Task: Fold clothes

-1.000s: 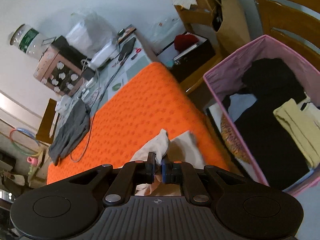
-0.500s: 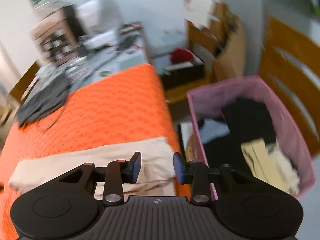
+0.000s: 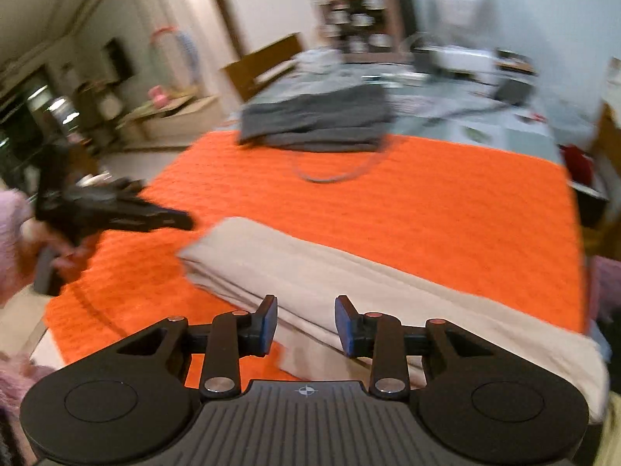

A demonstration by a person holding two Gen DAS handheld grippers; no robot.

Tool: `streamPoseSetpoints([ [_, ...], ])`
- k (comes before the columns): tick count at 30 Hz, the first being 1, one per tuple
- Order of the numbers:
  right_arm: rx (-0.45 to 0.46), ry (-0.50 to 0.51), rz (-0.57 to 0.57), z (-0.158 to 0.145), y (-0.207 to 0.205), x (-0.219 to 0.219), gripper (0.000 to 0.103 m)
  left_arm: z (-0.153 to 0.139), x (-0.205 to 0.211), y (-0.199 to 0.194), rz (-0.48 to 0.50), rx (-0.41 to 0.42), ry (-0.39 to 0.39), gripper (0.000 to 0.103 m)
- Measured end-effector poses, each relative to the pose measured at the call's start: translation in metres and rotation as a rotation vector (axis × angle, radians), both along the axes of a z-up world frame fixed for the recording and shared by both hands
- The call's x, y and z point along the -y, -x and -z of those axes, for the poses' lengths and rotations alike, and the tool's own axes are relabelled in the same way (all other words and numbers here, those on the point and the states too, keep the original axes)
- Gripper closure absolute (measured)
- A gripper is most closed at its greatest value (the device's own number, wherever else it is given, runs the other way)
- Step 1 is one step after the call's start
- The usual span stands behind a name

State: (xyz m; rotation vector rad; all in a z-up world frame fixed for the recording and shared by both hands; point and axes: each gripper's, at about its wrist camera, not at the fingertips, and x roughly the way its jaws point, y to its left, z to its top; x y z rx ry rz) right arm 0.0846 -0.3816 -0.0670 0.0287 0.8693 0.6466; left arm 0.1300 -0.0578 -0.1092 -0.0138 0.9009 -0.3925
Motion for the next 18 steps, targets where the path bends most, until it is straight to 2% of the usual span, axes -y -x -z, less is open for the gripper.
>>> streamPoseSetpoints([
  [6, -0.041, -0.054, -0.201, -0.002, -0.031, -0.059, 0.067, 0.016, -0.004, -0.029, 0.047, -0.096, 0.09, 0.093],
  [11, -0.06, -0.035, -0.332, 0.008, -0.054, -0.105, 0.067, 0.037, -0.015, -0.046, 0.014, -0.19, 0.189, 0.093],
  [16, -0.105, -0.003, -0.441, 0.025, -0.077, -0.147, 0.067, 0.053, -0.032, -0.059, -0.062, -0.273, 0.318, 0.093],
  [18, -0.123, 0.016, -0.479, 0.032, -0.083, -0.158, 0.067, 0.058, -0.035, -0.061, -0.07, -0.29, 0.34, 0.093],
])
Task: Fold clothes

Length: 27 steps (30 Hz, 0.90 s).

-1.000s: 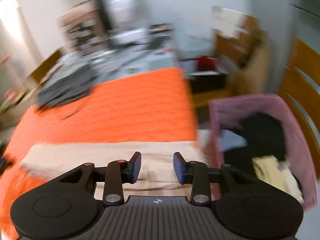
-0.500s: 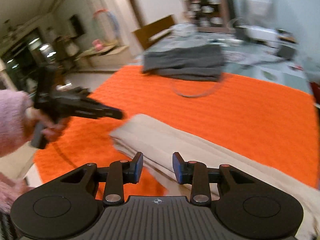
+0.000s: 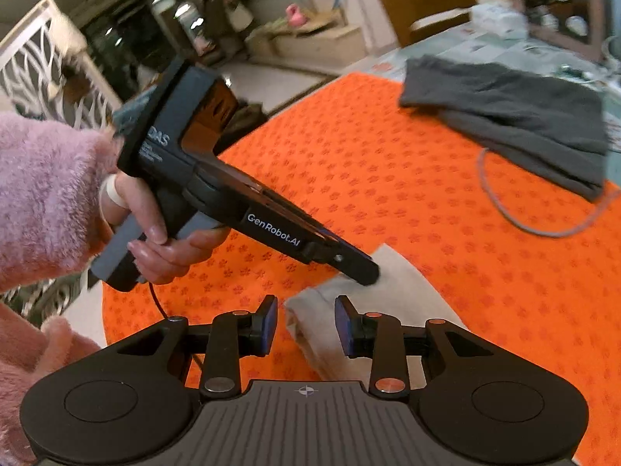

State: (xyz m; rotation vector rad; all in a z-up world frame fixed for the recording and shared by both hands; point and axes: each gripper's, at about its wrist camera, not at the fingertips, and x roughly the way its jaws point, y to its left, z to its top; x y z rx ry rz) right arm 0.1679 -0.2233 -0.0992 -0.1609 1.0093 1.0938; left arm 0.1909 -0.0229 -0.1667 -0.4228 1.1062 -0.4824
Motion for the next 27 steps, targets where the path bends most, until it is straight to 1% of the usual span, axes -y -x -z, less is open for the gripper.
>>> streamPoseSetpoints([
  [3, -0.054, 0.004, -0.031, 0.012, -0.011, -0.011, 0.067, 0.006, -0.002, -0.003, -0.011, -0.026, 0.031, 0.094],
  [6, -0.106, 0.017, -0.043, 0.026, -0.022, -0.023, 0.067, 0.008, -0.001, -0.006, -0.016, -0.044, 0.045, 0.094],
  [8, -0.12, 0.016, -0.049, 0.031, -0.024, -0.029, 0.077, 0.009, 0.001, -0.008, -0.019, -0.044, 0.036, 0.096],
  [10, -0.074, 0.046, -0.085, 0.03, -0.015, -0.035, 0.09, 0.009, 0.003, -0.007, -0.024, -0.033, 0.012, 0.1],
  [12, -0.027, 0.076, -0.121, 0.029, -0.005, -0.042, 0.093, 0.009, 0.006, -0.006, -0.027, -0.018, -0.005, 0.1],
  [13, 0.012, 0.094, -0.138, 0.025, 0.002, -0.042, 0.094, 0.008, 0.008, -0.005, -0.028, -0.011, -0.014, 0.1],
  [15, 0.103, 0.122, -0.177, 0.017, 0.017, -0.042, 0.095, 0.007, 0.012, -0.003, -0.024, 0.008, -0.036, 0.1],
  [17, 0.222, 0.155, -0.242, 0.009, 0.037, -0.039, 0.096, 0.006, 0.015, -0.001, -0.021, 0.022, -0.052, 0.1],
  [19, 0.342, 0.19, -0.314, 0.002, 0.057, -0.037, 0.099, 0.007, 0.016, 0.0, -0.028, 0.025, -0.054, 0.1],
  [22, 0.513, 0.226, -0.427, -0.003, 0.09, -0.034, 0.1, 0.007, 0.017, 0.0, -0.04, 0.027, -0.054, 0.1],
  [24, 0.583, 0.253, -0.453, -0.001, 0.103, -0.03, 0.1, 0.006, 0.017, 0.0, -0.046, 0.028, -0.054, 0.1],
  [25, 0.584, 0.257, -0.442, -0.002, 0.103, -0.027, 0.1, 0.005, 0.017, 0.0, -0.05, 0.029, -0.056, 0.1],
  [27, 0.6, 0.259, -0.416, -0.004, 0.103, -0.02, 0.1, -0.001, 0.019, 0.002, -0.053, 0.061, -0.097, 0.1],
])
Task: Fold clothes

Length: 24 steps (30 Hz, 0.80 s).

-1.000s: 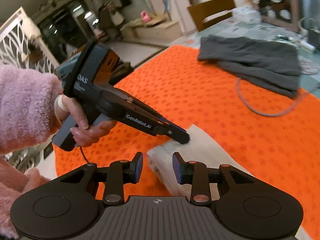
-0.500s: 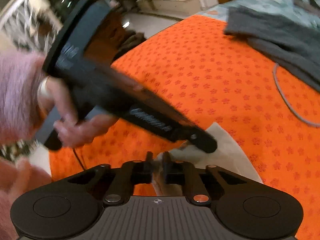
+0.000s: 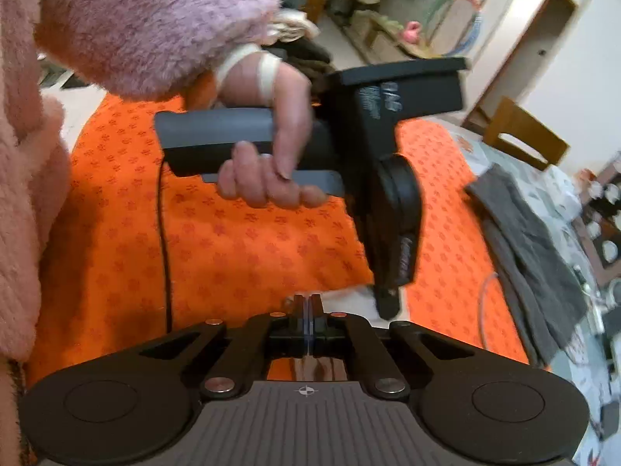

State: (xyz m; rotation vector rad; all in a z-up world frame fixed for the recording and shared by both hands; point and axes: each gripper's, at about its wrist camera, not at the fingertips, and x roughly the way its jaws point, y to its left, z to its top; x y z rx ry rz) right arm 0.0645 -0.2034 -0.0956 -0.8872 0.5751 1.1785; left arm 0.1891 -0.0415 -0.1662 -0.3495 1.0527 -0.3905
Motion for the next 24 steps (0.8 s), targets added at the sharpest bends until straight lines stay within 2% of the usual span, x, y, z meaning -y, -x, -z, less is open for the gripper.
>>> streamPoseSetpoints([
  [3, 0.045, -0.028, 0.033, -0.005, 0.002, 0.01, 0.1, -0.02, -0.004, 0.015, 0.04, 0.09, -0.022, 0.097],
  [8, 0.165, -0.043, 0.039, -0.009, 0.014, 0.016, 0.1, -0.058, -0.011, 0.061, 0.223, 0.212, -0.068, 0.097],
  [11, 0.213, -0.061, 0.037, -0.013, 0.016, 0.014, 0.1, -0.062, 0.003, 0.089, 0.376, 0.267, -0.163, 0.097],
  [13, 0.238, -0.067, 0.029, -0.016, 0.019, 0.015, 0.1, -0.06, 0.014, 0.102, 0.444, 0.306, -0.218, 0.097],
  [16, 0.264, -0.063, 0.03, -0.018, 0.021, 0.019, 0.1, -0.051, 0.026, 0.109, 0.497, 0.349, -0.262, 0.097],
  [19, 0.263, -0.061, 0.063, -0.021, 0.02, 0.024, 0.1, -0.044, 0.032, 0.103, 0.493, 0.353, -0.261, 0.096],
  [24, 0.268, -0.043, 0.159, -0.024, 0.014, 0.04, 0.1, -0.045, 0.054, 0.088, 0.492, 0.385, -0.225, 0.083],
])
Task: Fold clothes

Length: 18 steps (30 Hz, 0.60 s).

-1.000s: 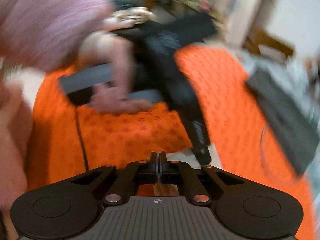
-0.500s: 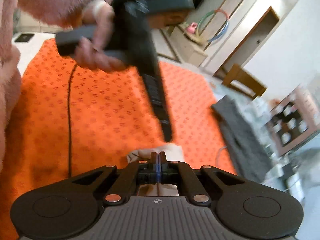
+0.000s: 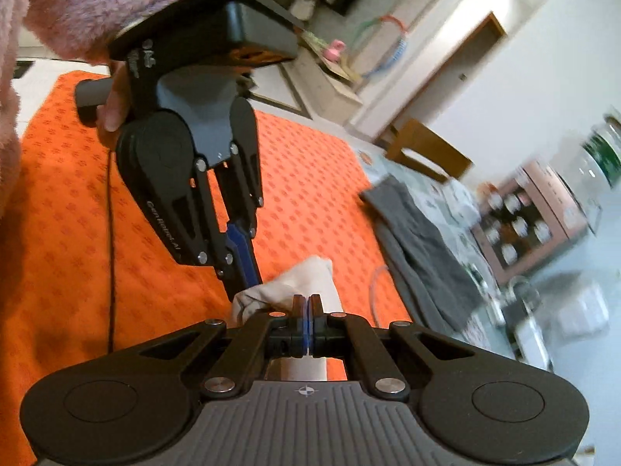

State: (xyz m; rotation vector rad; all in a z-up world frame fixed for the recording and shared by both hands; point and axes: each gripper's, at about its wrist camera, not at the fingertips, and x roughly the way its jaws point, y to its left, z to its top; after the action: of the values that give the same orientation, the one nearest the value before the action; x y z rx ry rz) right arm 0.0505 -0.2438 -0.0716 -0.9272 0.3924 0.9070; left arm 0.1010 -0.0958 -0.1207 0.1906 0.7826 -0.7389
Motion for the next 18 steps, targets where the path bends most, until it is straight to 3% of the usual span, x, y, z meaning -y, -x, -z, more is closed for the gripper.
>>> streamPoseSetpoints([
  [6, 0.007, 0.0, 0.154, 0.001, -0.013, 0.035, 0.1, -0.006, 0.032, -0.004, 0.089, 0.016, 0.043, 0.067],
  [12, 0.014, -0.018, 0.216, -0.002, -0.013, 0.057, 0.1, -0.004, 0.064, -0.007, 0.156, 0.026, 0.058, 0.067],
  [18, 0.051, -0.041, 0.224, -0.009, -0.009, 0.063, 0.1, -0.013, 0.052, -0.021, 0.104, 0.024, 0.102, 0.066],
])
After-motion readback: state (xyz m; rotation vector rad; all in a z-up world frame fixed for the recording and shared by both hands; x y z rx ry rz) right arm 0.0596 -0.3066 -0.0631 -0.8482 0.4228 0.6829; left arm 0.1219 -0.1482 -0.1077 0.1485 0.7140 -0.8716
